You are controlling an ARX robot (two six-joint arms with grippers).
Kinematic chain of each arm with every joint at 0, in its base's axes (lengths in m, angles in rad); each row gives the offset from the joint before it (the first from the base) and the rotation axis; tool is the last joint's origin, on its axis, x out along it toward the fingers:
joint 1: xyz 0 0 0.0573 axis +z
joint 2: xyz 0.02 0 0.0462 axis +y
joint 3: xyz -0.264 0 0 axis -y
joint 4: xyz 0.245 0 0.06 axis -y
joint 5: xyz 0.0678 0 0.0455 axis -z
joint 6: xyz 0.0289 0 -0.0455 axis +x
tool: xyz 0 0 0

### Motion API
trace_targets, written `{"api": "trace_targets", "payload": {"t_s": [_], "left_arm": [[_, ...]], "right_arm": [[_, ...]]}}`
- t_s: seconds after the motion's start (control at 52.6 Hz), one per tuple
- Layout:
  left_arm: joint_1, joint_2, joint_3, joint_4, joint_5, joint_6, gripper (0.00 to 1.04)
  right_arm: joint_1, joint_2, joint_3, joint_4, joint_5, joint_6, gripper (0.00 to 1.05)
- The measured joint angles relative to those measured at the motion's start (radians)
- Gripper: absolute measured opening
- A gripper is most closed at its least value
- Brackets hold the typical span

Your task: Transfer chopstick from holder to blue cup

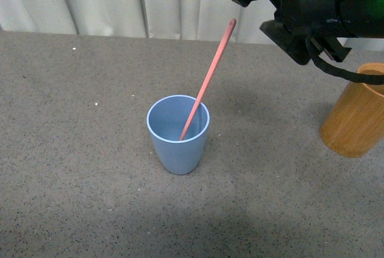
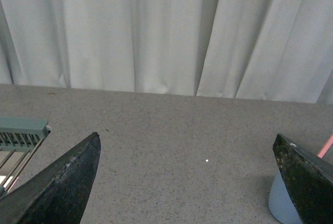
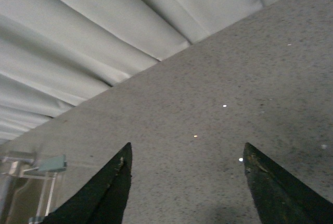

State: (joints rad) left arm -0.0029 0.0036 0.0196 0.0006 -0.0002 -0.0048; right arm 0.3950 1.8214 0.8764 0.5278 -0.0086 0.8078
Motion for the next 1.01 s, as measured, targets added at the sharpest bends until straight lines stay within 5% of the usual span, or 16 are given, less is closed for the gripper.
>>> {"api": "trace_targets", "payload": {"t_s": [0.247, 0.323, 0.399, 0.494, 0.684, 0.875, 1.008], "left_arm": [[0.000, 0.000, 0.000, 0.000, 0.000, 0.000, 0.98], [0.000, 0.000, 0.000, 0.000, 0.000, 0.000, 0.98], [0.000, 0.000, 0.000, 0.000, 0.001, 0.000, 0.98], [0.000, 0.000, 0.000, 0.000, -0.001, 0.000, 0.98], [0.000, 0.000, 0.000, 0.000, 0.000, 0.000, 0.98], [0.000, 0.000, 0.000, 0.000, 0.000, 0.000, 0.98], [0.000, 0.000, 0.000, 0.000, -0.002, 0.000, 0.98]], "right_arm": [[-0.059, -0.097, -0.053, -0.064, 0.132, -0.053, 0.97], [-0.077, -0.137, -0.099, -0.011, 0.174, -0.102, 0.92], [-0.107, -0.177, -0.223, 0.267, 0.261, -0.285, 0.80], [-0.155, -0.280, -0.390, 0.473, 0.233, -0.527, 0.66], [-0.240, -0.637, -0.709, 0.479, 0.163, -0.757, 0.34], [-0.207, -1.276, -0.873, -0.104, 0.212, -0.795, 0.00], [-0.208, -1.710, -0.873, -0.460, 0.188, -0.802, 0.01]]}}
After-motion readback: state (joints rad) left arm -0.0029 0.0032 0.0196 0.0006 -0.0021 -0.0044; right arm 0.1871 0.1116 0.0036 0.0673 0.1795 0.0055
